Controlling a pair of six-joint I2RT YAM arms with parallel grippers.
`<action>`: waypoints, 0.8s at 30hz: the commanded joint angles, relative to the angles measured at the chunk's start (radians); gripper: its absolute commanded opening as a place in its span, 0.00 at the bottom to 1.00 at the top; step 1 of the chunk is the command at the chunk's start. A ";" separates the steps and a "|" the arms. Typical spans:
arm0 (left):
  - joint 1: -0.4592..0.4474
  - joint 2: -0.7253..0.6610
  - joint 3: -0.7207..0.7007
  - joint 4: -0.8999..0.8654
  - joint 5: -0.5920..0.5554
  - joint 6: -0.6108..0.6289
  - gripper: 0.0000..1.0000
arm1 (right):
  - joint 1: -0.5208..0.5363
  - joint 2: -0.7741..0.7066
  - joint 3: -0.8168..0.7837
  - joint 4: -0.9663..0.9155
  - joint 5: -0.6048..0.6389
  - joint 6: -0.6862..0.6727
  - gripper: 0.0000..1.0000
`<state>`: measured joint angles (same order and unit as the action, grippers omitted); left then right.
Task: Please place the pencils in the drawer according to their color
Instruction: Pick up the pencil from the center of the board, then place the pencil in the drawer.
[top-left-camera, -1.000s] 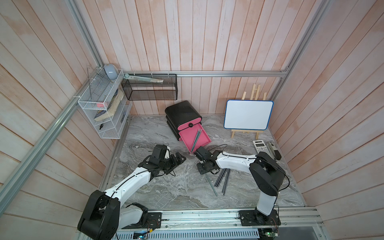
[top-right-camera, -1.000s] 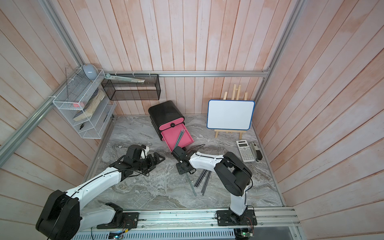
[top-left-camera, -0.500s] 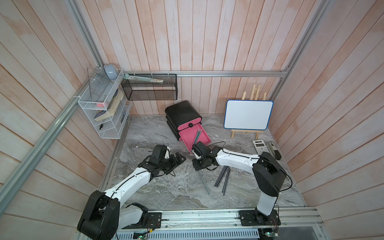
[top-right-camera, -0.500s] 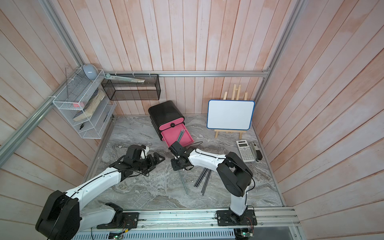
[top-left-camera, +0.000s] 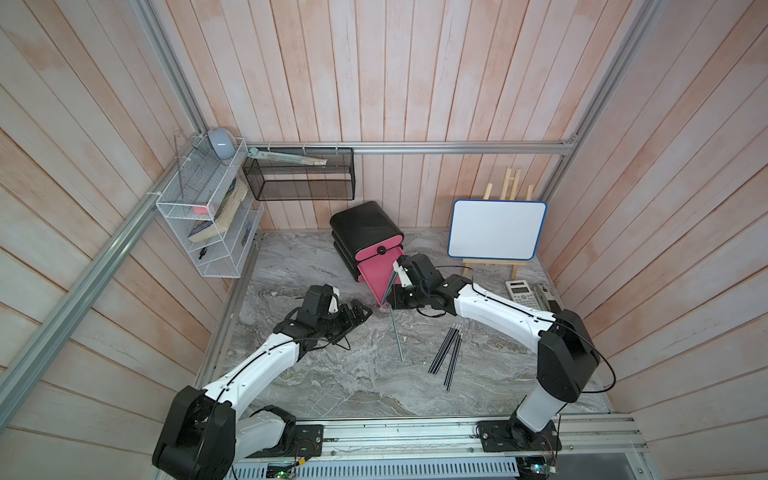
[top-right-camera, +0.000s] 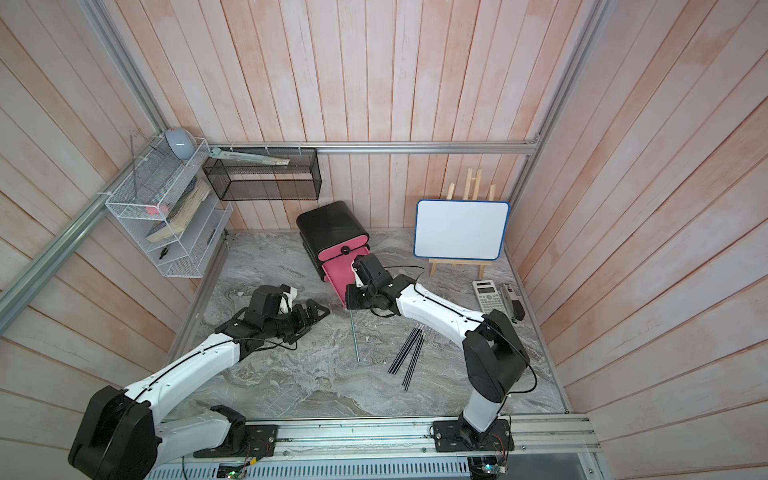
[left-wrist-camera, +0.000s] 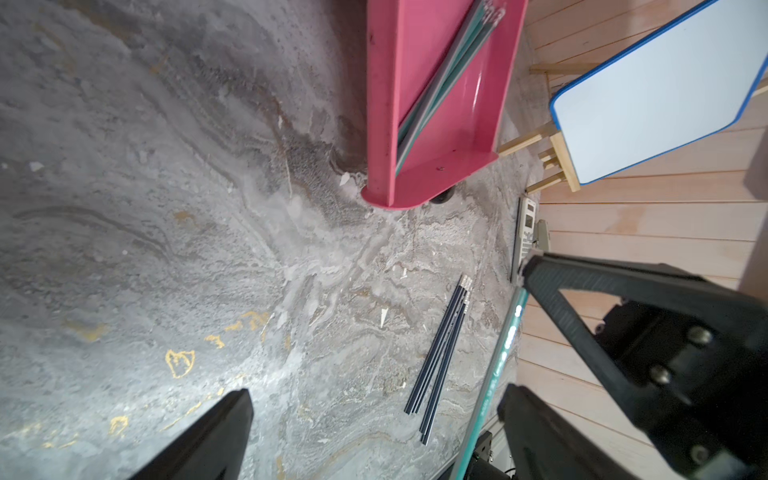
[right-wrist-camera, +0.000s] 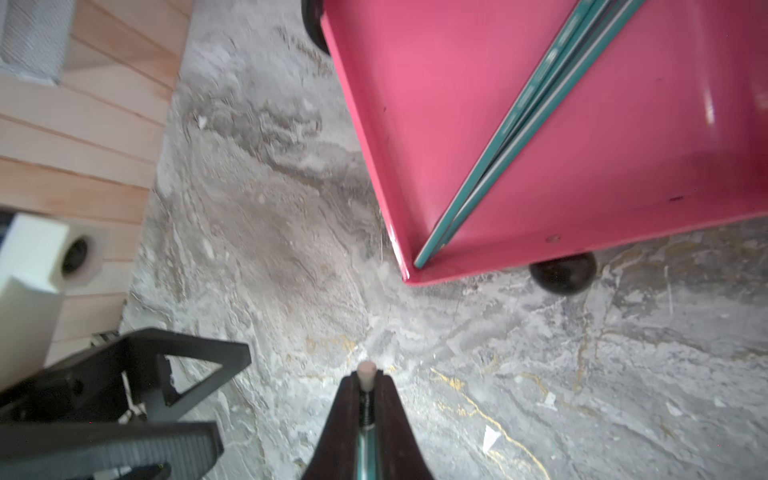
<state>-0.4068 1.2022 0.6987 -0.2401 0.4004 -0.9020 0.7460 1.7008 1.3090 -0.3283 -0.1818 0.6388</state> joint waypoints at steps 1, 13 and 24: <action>0.001 0.007 0.055 0.002 -0.018 0.009 1.00 | -0.047 -0.036 -0.024 0.167 -0.072 0.143 0.00; 0.006 0.051 0.125 0.019 -0.037 0.014 0.99 | -0.110 0.002 -0.030 0.401 0.047 0.322 0.00; 0.011 0.077 0.150 0.033 -0.037 0.014 1.00 | -0.159 0.103 0.013 0.471 0.281 0.327 0.00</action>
<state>-0.4023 1.2709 0.8154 -0.2276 0.3836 -0.9012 0.5968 1.7714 1.2907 0.1062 0.0006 0.9661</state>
